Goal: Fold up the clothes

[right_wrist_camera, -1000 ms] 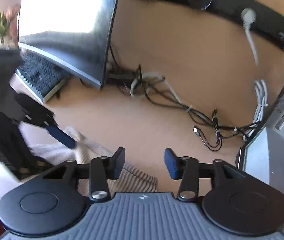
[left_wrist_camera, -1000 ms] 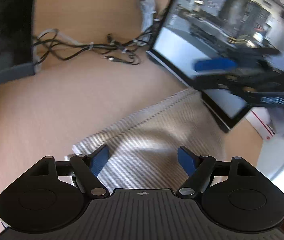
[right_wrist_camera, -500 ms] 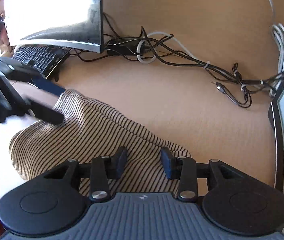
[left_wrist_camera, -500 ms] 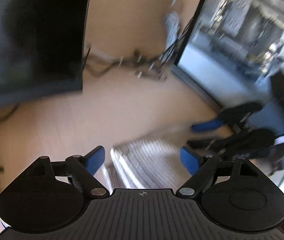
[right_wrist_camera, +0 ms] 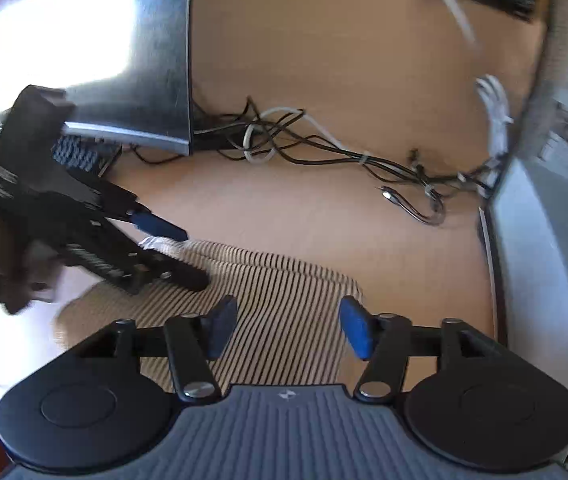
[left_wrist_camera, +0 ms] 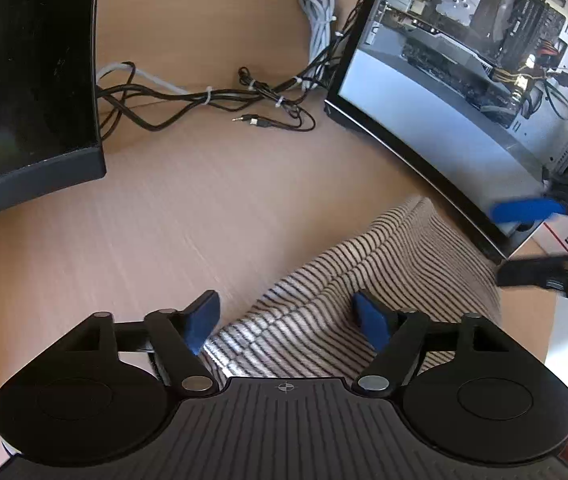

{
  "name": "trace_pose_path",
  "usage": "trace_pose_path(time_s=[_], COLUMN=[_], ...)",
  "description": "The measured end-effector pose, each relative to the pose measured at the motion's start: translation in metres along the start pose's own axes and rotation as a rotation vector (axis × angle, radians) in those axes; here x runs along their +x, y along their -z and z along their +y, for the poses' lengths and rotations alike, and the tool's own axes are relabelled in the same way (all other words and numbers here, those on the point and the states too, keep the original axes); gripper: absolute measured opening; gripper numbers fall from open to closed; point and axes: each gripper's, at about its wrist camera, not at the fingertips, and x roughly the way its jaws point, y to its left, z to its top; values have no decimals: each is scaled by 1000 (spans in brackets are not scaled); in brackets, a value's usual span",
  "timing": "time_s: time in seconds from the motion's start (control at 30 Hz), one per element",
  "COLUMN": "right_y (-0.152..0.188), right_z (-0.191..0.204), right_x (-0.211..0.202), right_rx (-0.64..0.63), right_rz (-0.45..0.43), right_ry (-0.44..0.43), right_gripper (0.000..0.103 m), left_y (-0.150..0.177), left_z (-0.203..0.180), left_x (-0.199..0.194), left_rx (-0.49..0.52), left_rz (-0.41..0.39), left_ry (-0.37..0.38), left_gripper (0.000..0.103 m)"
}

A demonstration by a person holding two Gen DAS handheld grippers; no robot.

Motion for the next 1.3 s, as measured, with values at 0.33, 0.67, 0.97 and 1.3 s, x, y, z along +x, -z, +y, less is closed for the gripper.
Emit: trace_pose_path(time_s=[0.33,0.67,0.97,1.3], right_y=[54,31,2,14], right_z=[22,-15,-1,8], right_x=[-19,28,67,52], right_rx=[270,312,113,115], right_rz=[132,119,96,51], right_ry=[-95,-42,-28,9], right_gripper=[51,50,53,55], left_y=[17,47,66,43], left_z=[16,-14,-31,-30], left_x=[-2,-26,-50,-68], left_rx=[-130,-229,-252,-190], left_rz=[-14,27,-1,-72], left_ry=[64,45,-33,-96], left_gripper=[84,81,81,79])
